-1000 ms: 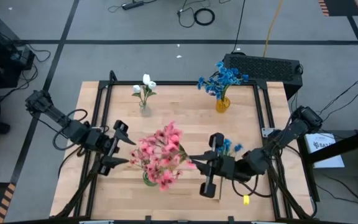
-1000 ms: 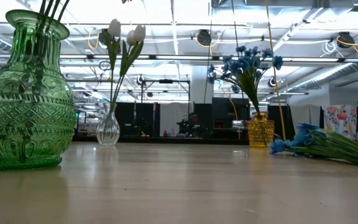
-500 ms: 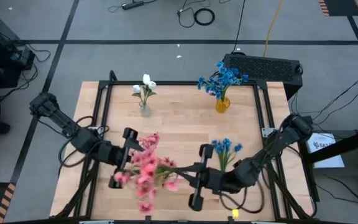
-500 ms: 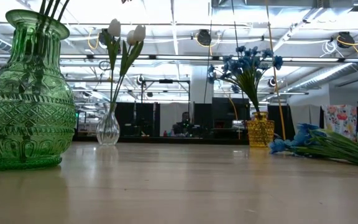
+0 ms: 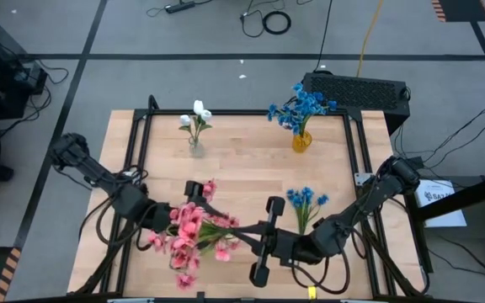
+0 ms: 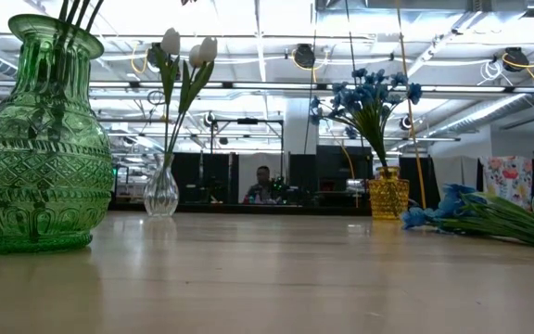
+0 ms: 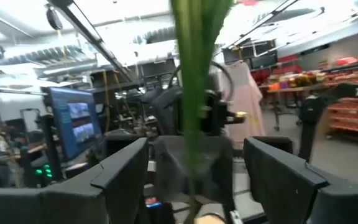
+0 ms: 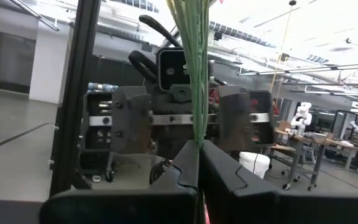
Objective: Sort flowers into vase by color
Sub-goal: Put the pink flowers into the green vase
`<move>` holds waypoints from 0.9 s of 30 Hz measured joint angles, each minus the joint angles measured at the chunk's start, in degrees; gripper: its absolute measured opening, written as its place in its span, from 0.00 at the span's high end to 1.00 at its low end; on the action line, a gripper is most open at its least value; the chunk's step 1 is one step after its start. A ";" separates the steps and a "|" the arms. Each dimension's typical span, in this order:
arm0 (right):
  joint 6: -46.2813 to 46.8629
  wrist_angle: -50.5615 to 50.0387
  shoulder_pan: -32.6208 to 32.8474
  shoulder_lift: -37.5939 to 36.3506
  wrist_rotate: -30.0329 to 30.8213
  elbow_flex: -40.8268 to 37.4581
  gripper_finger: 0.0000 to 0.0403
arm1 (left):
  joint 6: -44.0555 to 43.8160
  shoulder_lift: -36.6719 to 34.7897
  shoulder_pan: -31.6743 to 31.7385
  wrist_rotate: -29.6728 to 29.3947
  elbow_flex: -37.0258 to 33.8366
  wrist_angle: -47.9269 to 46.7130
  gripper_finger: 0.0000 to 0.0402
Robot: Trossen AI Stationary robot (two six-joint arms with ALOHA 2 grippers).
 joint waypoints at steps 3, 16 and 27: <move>-0.05 0.00 0.02 -0.04 0.01 0.00 1.00 | 0.76 1.22 0.58 0.09 1.67 -0.17 0.33; -1.49 -1.08 -0.09 -0.07 1.40 0.00 1.00 | 2.39 1.75 1.65 0.79 3.83 -1.84 0.34; -1.55 -1.18 -0.09 -0.12 1.41 0.00 1.00 | 2.34 1.75 1.67 1.90 3.78 -2.34 0.69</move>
